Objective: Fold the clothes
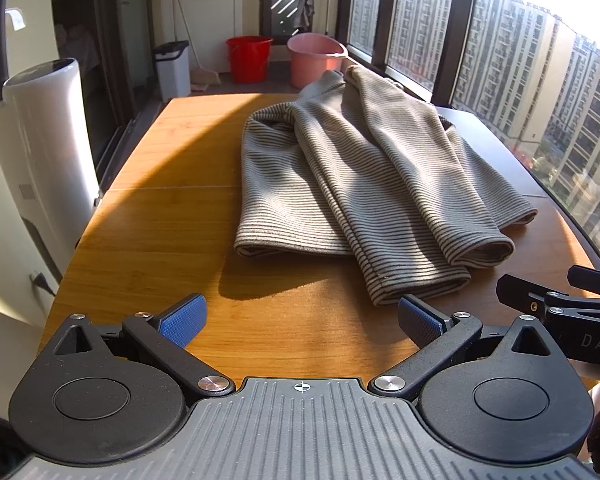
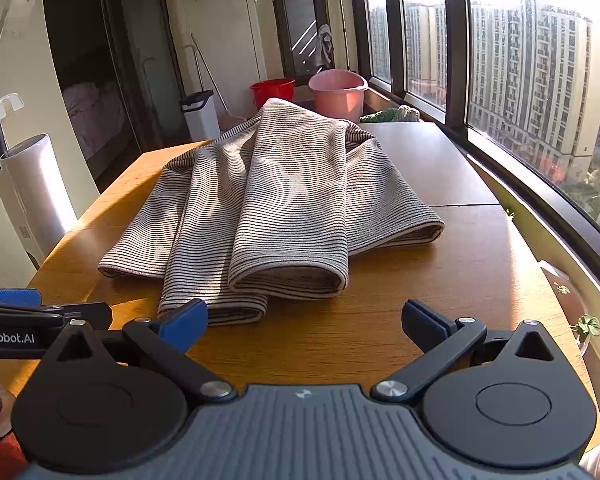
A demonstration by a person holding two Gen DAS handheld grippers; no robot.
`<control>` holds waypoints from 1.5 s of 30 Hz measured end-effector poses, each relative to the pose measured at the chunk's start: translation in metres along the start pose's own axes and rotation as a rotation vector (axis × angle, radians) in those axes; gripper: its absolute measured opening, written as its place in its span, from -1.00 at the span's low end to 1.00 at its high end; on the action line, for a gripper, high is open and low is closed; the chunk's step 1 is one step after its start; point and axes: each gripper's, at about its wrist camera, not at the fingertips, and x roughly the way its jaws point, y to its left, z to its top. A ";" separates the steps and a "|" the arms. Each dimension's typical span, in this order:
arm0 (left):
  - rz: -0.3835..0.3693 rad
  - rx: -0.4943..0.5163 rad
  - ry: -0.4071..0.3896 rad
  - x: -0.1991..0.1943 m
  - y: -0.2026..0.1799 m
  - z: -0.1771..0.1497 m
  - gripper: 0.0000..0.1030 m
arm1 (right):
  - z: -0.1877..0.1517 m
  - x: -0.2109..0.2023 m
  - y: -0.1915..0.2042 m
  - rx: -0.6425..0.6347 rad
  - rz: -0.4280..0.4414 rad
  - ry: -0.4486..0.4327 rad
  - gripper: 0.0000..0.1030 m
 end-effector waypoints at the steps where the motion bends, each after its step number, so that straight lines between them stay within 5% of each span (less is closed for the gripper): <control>1: 0.000 0.000 0.001 0.000 0.000 0.000 1.00 | 0.000 0.000 0.000 0.000 0.000 0.001 1.00; 45: -0.019 -0.018 0.035 0.007 0.004 0.000 1.00 | -0.003 0.007 -0.001 0.003 0.002 0.031 1.00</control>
